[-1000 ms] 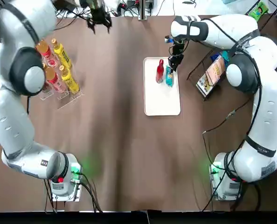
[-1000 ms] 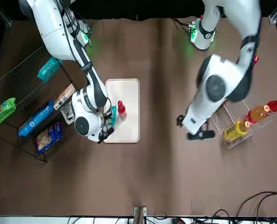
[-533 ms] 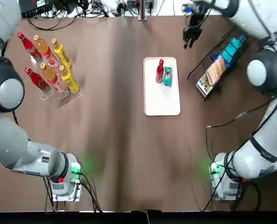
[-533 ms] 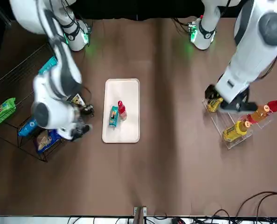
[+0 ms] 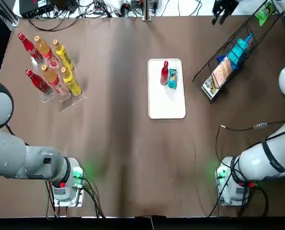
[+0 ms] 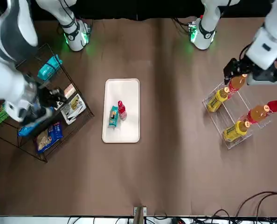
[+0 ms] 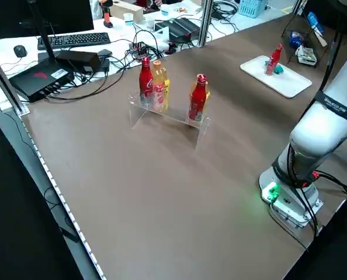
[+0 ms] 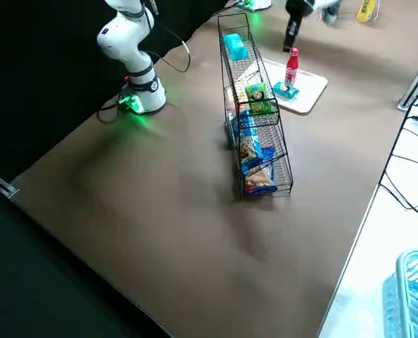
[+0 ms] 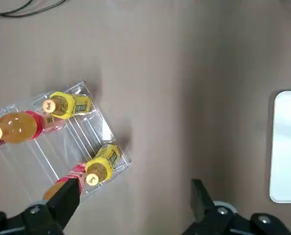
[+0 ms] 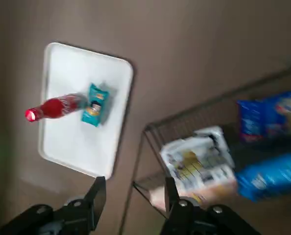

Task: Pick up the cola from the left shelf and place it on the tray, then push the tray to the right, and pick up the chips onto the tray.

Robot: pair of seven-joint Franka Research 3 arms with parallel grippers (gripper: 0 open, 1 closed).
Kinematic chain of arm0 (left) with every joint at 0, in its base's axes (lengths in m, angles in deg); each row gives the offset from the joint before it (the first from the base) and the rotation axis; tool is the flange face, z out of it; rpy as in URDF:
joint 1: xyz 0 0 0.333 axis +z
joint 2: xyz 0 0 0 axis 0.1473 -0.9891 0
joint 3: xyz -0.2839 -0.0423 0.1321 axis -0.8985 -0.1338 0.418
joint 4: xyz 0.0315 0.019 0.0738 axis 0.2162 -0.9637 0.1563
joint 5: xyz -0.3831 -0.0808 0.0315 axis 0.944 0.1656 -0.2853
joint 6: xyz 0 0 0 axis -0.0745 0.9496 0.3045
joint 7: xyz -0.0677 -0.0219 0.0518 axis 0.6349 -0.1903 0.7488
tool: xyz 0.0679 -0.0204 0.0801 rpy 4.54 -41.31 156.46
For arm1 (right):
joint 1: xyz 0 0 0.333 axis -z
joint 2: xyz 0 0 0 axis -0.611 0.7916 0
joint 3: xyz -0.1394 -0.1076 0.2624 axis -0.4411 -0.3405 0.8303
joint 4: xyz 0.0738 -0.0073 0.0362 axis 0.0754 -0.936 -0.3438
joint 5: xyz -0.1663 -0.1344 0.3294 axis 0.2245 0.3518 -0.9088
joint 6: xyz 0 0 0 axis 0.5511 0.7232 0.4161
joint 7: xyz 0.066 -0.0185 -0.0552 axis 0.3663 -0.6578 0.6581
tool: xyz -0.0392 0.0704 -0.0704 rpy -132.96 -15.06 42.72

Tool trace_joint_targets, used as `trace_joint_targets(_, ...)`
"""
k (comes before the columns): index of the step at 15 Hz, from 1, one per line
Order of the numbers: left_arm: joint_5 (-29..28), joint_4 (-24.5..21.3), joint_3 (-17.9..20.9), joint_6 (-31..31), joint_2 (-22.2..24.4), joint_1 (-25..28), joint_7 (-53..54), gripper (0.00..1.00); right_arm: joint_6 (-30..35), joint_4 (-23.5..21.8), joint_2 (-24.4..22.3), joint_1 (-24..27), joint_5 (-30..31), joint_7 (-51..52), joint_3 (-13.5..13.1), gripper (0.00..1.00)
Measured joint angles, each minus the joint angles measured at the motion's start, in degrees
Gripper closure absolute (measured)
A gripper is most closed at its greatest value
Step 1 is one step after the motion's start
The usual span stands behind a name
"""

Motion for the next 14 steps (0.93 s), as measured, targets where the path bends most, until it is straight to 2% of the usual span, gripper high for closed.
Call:
trace_joint_targets(1, 1.1, -0.1, 0.0, 0.9, 0.2, 1.9, 0.5, 0.00, 2.3, -0.1, -3.6, 0.1, 4.0, -3.5, -0.1, 0.44)
trace_joint_targets(5, 1.1, -0.2, 0.1, 1.5, 0.2, 2.2, 0.5, 0.00, 2.0, -3.3, -8.4, -1.4, 8.0, -6.6, 0.5, 0.44)
trace_joint_targets(10, 1.0, -0.4, 1.1, 2.8, 0.2, 1.5, 5.2, 0.00, -2.4, -10.3, -13.1, -1.7, 9.4, -5.8, 0.4, 0.46)
trace_joint_targets(14, 1.0, -0.5, 1.1, 3.0, 0.2, 1.5, 5.0, 0.00, -1.9, -11.6, -15.3, -1.6, 9.4, -5.2, 0.3, 0.42)
